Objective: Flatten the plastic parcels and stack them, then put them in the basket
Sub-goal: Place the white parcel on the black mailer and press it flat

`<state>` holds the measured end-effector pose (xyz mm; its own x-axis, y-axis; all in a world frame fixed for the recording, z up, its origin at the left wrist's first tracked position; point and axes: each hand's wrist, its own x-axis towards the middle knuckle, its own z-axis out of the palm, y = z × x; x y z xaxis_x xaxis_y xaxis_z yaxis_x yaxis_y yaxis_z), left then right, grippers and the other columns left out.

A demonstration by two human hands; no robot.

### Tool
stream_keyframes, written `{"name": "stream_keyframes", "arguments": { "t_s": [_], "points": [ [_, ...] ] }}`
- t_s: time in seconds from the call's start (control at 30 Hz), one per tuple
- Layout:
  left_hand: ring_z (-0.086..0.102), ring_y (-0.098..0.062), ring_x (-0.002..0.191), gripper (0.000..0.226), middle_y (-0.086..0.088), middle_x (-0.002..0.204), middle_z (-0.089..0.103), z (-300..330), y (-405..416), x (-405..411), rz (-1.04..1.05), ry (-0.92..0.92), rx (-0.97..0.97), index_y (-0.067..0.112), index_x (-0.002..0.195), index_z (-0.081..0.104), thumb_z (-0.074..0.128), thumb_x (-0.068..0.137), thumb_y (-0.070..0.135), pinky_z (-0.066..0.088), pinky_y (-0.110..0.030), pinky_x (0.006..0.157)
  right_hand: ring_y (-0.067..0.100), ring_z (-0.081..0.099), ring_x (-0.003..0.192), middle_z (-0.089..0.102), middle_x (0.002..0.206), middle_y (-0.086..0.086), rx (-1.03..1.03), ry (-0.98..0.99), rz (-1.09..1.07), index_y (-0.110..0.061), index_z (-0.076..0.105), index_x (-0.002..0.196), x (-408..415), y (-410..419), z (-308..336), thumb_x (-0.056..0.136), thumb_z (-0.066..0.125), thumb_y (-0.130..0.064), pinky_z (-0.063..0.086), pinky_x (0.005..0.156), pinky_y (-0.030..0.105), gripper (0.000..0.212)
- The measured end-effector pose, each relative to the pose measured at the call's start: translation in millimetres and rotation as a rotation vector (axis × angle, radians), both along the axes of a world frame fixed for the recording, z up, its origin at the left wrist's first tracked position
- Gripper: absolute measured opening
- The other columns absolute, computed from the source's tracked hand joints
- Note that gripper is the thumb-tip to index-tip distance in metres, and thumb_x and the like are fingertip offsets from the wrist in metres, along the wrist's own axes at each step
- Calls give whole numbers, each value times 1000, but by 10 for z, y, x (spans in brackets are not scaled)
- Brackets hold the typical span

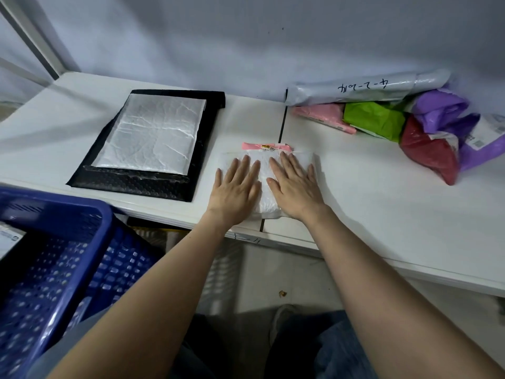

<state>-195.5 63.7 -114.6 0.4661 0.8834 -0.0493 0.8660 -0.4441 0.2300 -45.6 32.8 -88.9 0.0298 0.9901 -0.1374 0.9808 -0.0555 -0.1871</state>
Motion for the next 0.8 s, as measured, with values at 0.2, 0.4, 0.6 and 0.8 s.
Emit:
{"name": "stream_keyframes", "arguments": {
  "t_s": [0.2, 0.4, 0.6, 0.8],
  "points": [
    [-13, -19, 147, 55, 1, 160, -11, -58, -20, 35, 17, 37, -2, 29, 150, -6, 16, 101, 40, -6, -47, 117, 15, -13, 147, -11, 160, -1, -39, -37, -7, -28, -2, 150, -11, -8, -80, 101, 14, -43, -9, 117, 47, 55],
    [-16, -19, 146, 55, 1, 159, -14, -88, -4, 30, 8, 74, -25, 28, 150, -7, 14, 100, 40, -10, -46, 116, 15, -14, 147, -13, 159, -2, -71, -36, -11, -29, -3, 150, -4, 2, -134, 100, 14, -44, -10, 118, 47, 55],
    [-16, -18, 146, 55, 2, 159, -13, -82, -6, 39, 16, 39, -55, 30, 150, -4, 16, 100, 40, -9, -47, 116, 14, -16, 146, -16, 159, -4, -98, 26, -14, -29, -4, 150, 4, 10, -165, 100, 15, -44, -10, 117, 47, 55],
    [-15, -18, 146, 55, 2, 159, -12, -86, -4, 30, 14, 14, -63, 29, 150, -2, 18, 100, 40, -8, -48, 116, 14, -19, 145, -19, 158, -4, -114, 31, -12, -29, -6, 150, 1, 10, -190, 100, 14, -43, -12, 117, 47, 55]
  ]
}}
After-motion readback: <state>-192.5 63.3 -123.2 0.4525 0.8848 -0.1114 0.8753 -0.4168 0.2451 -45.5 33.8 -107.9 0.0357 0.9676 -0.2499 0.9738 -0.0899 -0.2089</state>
